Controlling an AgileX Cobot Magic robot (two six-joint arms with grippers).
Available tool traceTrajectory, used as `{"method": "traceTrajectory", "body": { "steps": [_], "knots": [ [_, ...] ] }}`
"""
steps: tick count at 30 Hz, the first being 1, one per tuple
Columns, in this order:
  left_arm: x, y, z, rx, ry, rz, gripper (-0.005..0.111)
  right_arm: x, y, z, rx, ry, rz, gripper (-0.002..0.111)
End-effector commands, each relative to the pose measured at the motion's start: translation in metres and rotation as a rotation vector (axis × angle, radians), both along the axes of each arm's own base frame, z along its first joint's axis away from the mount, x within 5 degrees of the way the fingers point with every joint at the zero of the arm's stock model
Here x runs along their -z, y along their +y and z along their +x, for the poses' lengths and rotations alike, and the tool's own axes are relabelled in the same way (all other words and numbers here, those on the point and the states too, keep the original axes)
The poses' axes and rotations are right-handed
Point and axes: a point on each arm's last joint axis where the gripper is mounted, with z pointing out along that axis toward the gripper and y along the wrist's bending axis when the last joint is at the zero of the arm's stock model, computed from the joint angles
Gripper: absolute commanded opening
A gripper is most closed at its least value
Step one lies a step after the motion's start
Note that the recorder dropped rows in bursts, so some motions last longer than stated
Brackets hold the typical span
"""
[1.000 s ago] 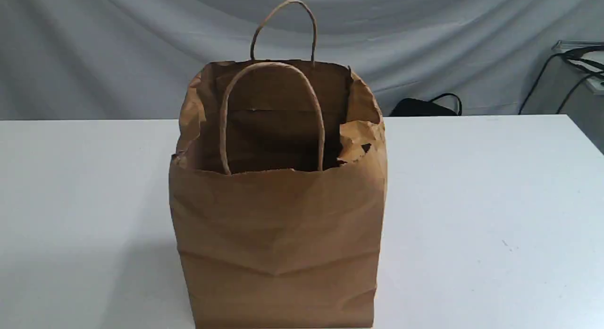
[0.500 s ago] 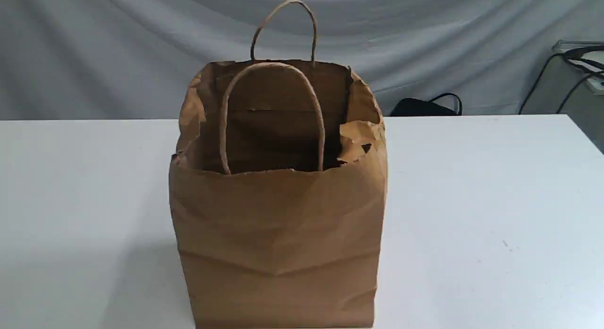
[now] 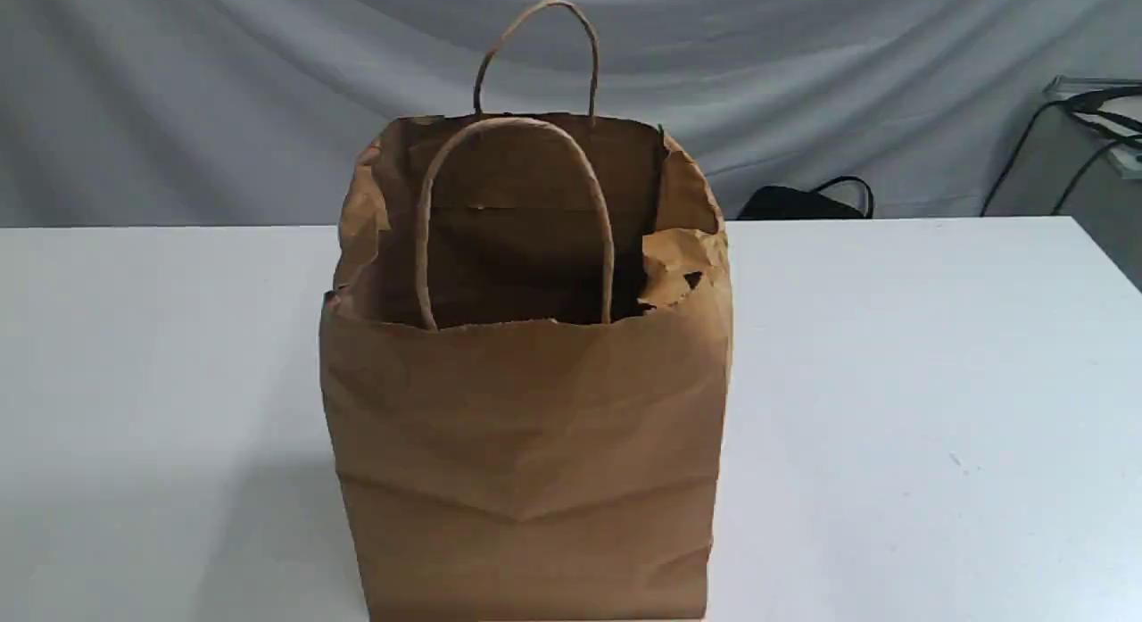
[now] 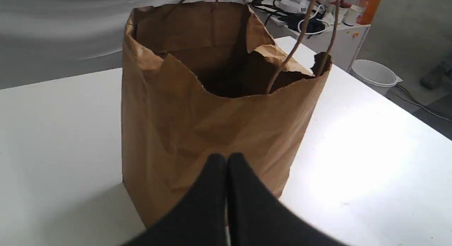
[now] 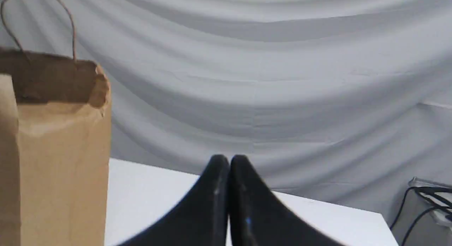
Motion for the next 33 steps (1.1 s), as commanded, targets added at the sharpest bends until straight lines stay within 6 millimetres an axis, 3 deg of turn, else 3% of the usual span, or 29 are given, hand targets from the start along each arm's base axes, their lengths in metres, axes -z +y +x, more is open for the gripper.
{"method": "traceTrajectory", "body": {
  "steps": [1, 6, 33],
  "knots": [
    [0.001, 0.000, 0.000, 0.000, 0.004, -0.002, 0.000, 0.009, -0.001, 0.001, 0.012, 0.054, -0.049, 0.000],
    [0.001, 0.000, 0.000, 0.000, 0.004, -0.002, 0.000, 0.025, -0.001, 0.002, 0.014, 0.163, -0.013, 0.000],
    [0.001, 0.000, 0.000, 0.000, 0.004, -0.002, 0.000, 0.024, -0.001, 0.002, 0.017, 0.170, 0.081, 0.000]
  ]
}}
